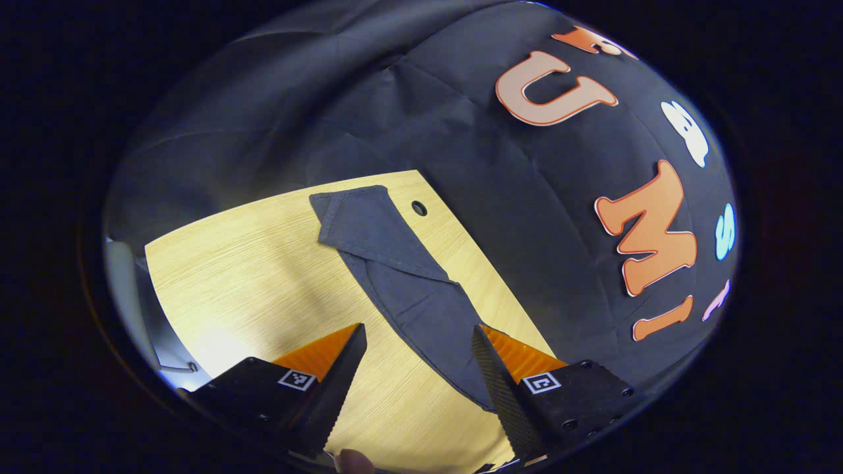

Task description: Grasp the waist and the cuffs of the jeans and fold them to make the two legs overlap; first hold the waist and fold one-third of the jeans toward the cuffs, then hold the cuffs and fold the remaining one-third in the same direction to finish folding.

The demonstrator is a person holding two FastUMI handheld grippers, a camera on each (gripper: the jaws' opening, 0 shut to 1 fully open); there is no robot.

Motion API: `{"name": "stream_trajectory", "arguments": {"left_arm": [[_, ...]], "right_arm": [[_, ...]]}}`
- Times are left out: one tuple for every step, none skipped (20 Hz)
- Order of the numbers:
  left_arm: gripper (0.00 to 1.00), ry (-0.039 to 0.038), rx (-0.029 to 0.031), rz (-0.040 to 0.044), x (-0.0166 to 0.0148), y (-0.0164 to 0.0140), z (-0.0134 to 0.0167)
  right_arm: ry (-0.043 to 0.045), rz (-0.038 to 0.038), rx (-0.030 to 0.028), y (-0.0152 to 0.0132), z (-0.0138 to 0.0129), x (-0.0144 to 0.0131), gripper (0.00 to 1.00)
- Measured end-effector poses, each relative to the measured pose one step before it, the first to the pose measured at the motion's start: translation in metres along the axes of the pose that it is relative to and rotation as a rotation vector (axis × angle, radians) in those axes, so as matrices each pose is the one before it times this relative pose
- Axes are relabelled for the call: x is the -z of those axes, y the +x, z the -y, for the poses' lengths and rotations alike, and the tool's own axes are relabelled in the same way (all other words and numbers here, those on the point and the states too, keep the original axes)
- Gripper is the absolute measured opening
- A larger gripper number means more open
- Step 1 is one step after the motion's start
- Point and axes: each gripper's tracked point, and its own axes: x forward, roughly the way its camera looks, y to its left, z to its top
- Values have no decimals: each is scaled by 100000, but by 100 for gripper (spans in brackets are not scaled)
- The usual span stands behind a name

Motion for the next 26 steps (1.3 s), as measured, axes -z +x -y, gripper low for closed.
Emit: {"name": "stream_trajectory", "arguments": {"left_arm": [[98, -1082, 564, -935, -414, 28, -604], [98, -538, 834, -724, -838, 254, -548], [98, -153, 1114, -468, -945, 530, -509], [98, 136, 1137, -663, -1277, 414, -601], [98, 168, 1187, -1290, -1140, 482, -450], [98, -313, 1063, -1561, -1115, 369, -395], [98, -637, 1512, -1584, -1141, 566, -188], [98, -672, 2099, -949, -1280, 345, -75], [98, -94, 1790, -500, -1178, 329, -346], [98, 669, 470, -107, -1237, 279, -541], [95, 938, -15, -186, -1022, 238, -639], [94, 497, 333, -684, -856, 117, -504], [98, 118, 1022, -1096, -844, -5, -322], [98, 44, 861, -799, -894, -154, -389], [98, 33, 325, -36, -751, -77, -552], [98, -604, -574, 707, -891, 28, -753], [98, -855, 189, 888, -893, -2, -554], [98, -908, 529, 381, -648, -74, -225], [98, -535, 300, -544, -385, -125, -428], [98, -344, -467, -726, -351, -66, -766], [98, -464, -904, -350, -369, -60, -674], [98, -760, -102, 457, -491, 135, -424], [98, -1126, -303, 811, -583, -111, -494], [98, -1015, -572, 288, -499, -37, -600], [98, -825, -707, 23, -161, -114, -660], [98, -486, -535, -34, -179, 185, -529]], "right_arm": [[-2540, 3045, -1734, -866, -1336, -348, 18], [-1913, 2877, -2104, -989, -1454, -501, 17], [-2203, 2484, -1477, -1182, -1555, -281, 17], [-2658, 3277, -1885, -1144, -1886, -424, 18], [-3069, 3211, -1549, -988, -2123, -393, 18], [-3324, 2634, -1978, -692, -2280, -284, 17], [-3173, 2209, -2023, -794, -2426, -187, 17], [-3413, 2071, -2334, -530, -2649, -236, 17], [-3560, 1521, -2033, -404, -2703, -104, 17], [-3772, 1181, -2403, -60, -2696, -2, 18], [-3243, 595, -2271, -109, -2402, 293, 17], [-3231, -273, -2429, -284, -2662, 449, 17], [-3274, -312, -2341, -2, -2433, 533, 17], [-3348, -739, -2256, 341, -2267, 645, 17], [-4726, -1126, -2250, 480, -2261, 914, 17], [-5310, -1067, -2965, 742, -2423, 1024, 17], [-5055, -2363, -3446, 629, -2326, 1354, 17], [-4297, -3042, -3213, 817, -2135, 1479, 17], [-4305, -3797, -3145, 1257, -2011, 1569, 17], [-4541, -3190, -2490, 1289, -2003, 1700, 17], [-4226, -3674, -1663, 1337, -1869, 1852, 17], [-3337, -4507, -1173, 1513, -1442, 1910, 17], [-3081, -4067, -1001, 1375, -1152, 1807, 17], [-3991, -3375, -437, 1844, -699, 1207, 17], [-5810, -2789, 82, 1758, -556, 480, 17], [-6218, -3267, 796, 1522, -807, 823, 17]]}}
